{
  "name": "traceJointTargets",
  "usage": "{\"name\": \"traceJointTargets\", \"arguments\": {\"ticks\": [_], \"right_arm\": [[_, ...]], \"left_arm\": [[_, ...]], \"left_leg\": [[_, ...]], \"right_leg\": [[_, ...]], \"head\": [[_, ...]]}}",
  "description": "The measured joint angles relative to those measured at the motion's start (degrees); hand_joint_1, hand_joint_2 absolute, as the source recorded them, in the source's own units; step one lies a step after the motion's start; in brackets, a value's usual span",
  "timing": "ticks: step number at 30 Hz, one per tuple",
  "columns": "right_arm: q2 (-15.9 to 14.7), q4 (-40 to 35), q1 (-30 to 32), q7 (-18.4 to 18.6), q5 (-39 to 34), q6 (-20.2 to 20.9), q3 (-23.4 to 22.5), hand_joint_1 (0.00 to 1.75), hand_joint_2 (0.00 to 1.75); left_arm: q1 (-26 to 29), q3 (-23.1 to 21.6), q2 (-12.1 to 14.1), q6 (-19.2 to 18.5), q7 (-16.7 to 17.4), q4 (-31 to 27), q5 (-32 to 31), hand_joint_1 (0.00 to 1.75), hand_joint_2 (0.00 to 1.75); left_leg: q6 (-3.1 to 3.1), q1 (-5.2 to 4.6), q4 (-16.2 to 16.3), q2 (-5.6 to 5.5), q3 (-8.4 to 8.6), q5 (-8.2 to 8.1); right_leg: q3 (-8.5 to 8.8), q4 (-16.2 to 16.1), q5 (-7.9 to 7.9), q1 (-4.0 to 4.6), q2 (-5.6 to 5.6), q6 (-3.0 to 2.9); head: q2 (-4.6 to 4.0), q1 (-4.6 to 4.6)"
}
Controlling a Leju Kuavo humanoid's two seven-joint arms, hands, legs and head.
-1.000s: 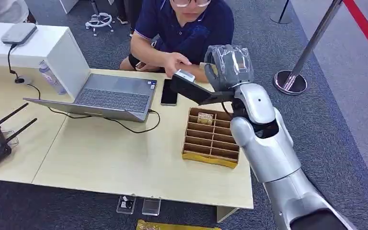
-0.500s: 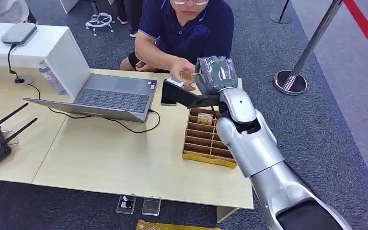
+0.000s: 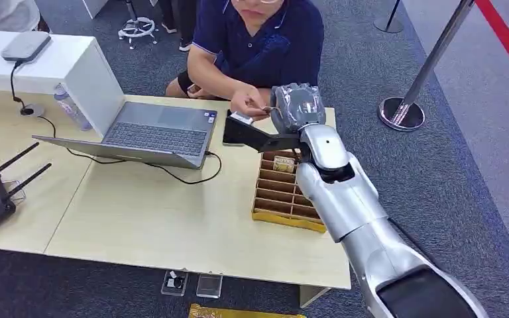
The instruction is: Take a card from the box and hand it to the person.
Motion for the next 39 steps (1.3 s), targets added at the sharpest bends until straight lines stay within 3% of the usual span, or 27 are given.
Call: {"name": "traceJointTargets", "arguments": {"ticks": [2, 4, 5, 7, 8, 20, 24, 29, 35, 39], "right_arm": [[0.1, 0.4, -0.1, 0.0, 0.1, 0.0, 0.0, 0.65, 1.75], [0.2, 0.7, -0.1, 0.1, 0.4, 0.2, 0.0, 0.14, 1.75], [0.2, 0.7, -0.1, 0.2, 0.4, 0.3, 0.0, 0.0, 1.75], [0.2, 0.9, -0.1, 0.2, 0.5, 0.3, -0.1, 0.0, 1.75], [0.2, 0.9, -0.1, 0.3, 0.7, 0.4, -0.1, 0.0, 1.75], [-0.3, -1.7, 0.6, 0.2, 1.1, 0.5, -1.4, 0.0, 1.75], [-2.2, -8.0, 2.9, -0.4, 0.9, 0.2, -3.2, 0.0, 1.75], [-6.2, -19.1, 7.7, -4.4, -3.7, -1.2, -7.2, 0.0, 1.75], [-12.2, -30.1, 15.1, -14.9, -22.4, -0.7, -15.8, 0.0, 1.75], [-16.3, -32.9, 21.7, -23.0, -40.0, 1.9, -24.7, 0.0, 1.75]], "left_arm": [[0.0, 0.0, 0.0, 0.0, 0.0, 0.0, 0.0, 0.0, 1.75], [0.0, 0.0, 0.0, -0.1, 0.2, 0.0, -0.3, 0.0, 1.75], [0.0, 0.0, 0.1, -0.1, 0.2, 0.0, -0.4, 0.0, 1.75], [0.0, -0.1, 0.1, -0.1, 0.3, 0.0, -0.5, 0.0, 1.75], [0.0, -0.1, 0.2, -0.1, 0.3, 0.0, -0.5, 0.0, 0.0], [0.0, -0.1, 0.3, 0.9, 1.4, 0.0, 0.2, 0.0, 0.0], [0.1, 0.0, 0.3, 2.7, 1.6, 0.0, 0.8, 0.0, 0.0], [0.2, 0.3, 0.3, 4.2, 2.3, 0.0, 1.8, 0.0, 0.0], [0.5, 1.4, 0.2, 4.4, 2.2, 0.0, 2.8, 0.0, 0.0], [0.6, 1.6, 0.1, 4.1, 2.7, 0.0, 3.0, 0.0, 0.0]], "left_leg": [[0.0, 0.0, 0.0, 0.0, 0.0, 0.0], [0.0, 0.0, 0.0, 0.0, 0.0, 0.0], [0.0, 0.0, 0.0, 0.0, 0.01, 0.0], [0.0, 0.0, 0.0, 0.0, 0.01, 0.0], [0.0, 0.0, 0.0, 0.0, 0.01, 0.0], [0.0, 0.0, 0.0, 0.01, 0.02, 0.0], [0.0, 0.0, 0.0, 0.0, 0.02, 0.0], [0.0, 0.0, 0.1, -0.01, 0.01, 0.0], [0.01, 0.0, 0.1, -0.04, 0.02, -0.01], [0.06, -0.01, 0.1, -0.06, 0.02, -0.05]], "right_leg": [[0.0, 0.0, 0.0, 0.0, 0.0, 0.0], [0.0, 0.0, 0.0, 0.0, 0.0, 0.0], [0.0, 0.0, 0.0, 0.0, 0.0, 0.0], [0.0, 0.0, 0.0, 0.0, 0.0, 0.0], [0.0, 0.0, 0.0, 0.0, 0.0, 0.0], [-0.02, 0.0, 0.0, 0.0, 0.01, -0.01], [-0.02, 0.0, 0.0, 0.0, 0.0, -0.01], [-0.03, 0.0, 0.01, 0.0, -0.01, 0.0], [-0.01, -0.1, 0.01, 0.0, -0.03, 0.01], [0.01, -0.1, 0.01, 0.0, -0.07, 0.01]], "head": [[0.0, 0.04], [0.0, 0.02], [0.0, 0.04], [0.0, 0.02], [0.0, 0.02], [0.0, 0.02], [0.0, 0.04], [0.0, 0.04], [0.0, 0.04], [0.0, 0.02]]}}
